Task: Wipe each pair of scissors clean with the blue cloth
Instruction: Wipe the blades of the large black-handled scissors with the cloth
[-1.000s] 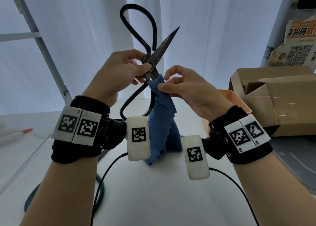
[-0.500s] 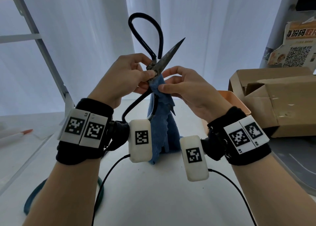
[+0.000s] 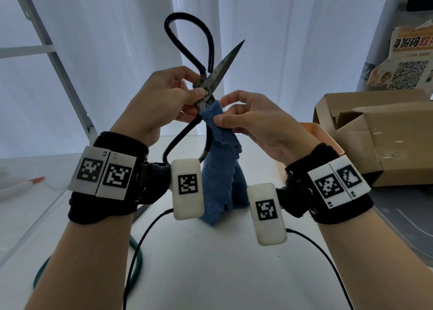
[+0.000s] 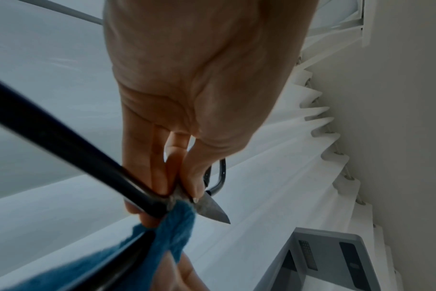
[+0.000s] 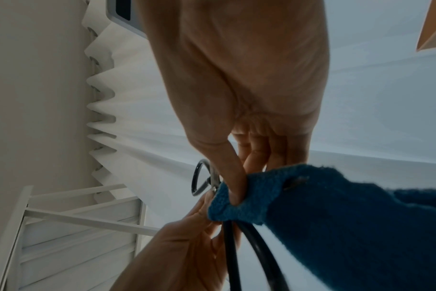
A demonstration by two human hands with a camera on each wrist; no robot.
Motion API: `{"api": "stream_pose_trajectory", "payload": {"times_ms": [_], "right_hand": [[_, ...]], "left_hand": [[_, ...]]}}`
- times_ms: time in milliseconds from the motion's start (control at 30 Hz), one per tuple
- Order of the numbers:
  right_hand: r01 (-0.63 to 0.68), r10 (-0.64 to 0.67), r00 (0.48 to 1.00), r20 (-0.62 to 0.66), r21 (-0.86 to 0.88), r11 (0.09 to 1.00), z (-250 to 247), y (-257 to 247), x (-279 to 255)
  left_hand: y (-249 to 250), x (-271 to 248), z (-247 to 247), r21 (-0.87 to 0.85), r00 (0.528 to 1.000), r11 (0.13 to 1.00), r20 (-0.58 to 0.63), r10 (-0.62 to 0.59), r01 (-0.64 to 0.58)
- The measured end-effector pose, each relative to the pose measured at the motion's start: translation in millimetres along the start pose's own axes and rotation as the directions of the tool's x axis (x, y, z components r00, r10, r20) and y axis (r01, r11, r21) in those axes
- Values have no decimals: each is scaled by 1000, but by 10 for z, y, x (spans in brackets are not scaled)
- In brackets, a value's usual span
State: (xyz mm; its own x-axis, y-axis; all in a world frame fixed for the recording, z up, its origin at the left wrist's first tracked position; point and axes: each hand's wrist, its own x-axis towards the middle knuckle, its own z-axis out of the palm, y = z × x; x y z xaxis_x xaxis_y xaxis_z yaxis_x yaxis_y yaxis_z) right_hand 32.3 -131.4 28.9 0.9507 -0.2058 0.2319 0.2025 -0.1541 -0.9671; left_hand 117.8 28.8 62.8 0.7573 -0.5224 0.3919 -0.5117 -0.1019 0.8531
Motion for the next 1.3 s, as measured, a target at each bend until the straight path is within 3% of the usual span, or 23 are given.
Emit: {"api": "stream_pose_trajectory", "payload": {"times_ms": [667,1300], "right_hand": [[-21,24,998,61,-49,999,-48,1,-20],[-129,156,984,81,-276,953,-146,57,4]], "left_hand": [[23,-17,-48,-81,998,997,-62,-24,19],[-4,-8,-37,-56,996,997,-74,-54,50]]}}
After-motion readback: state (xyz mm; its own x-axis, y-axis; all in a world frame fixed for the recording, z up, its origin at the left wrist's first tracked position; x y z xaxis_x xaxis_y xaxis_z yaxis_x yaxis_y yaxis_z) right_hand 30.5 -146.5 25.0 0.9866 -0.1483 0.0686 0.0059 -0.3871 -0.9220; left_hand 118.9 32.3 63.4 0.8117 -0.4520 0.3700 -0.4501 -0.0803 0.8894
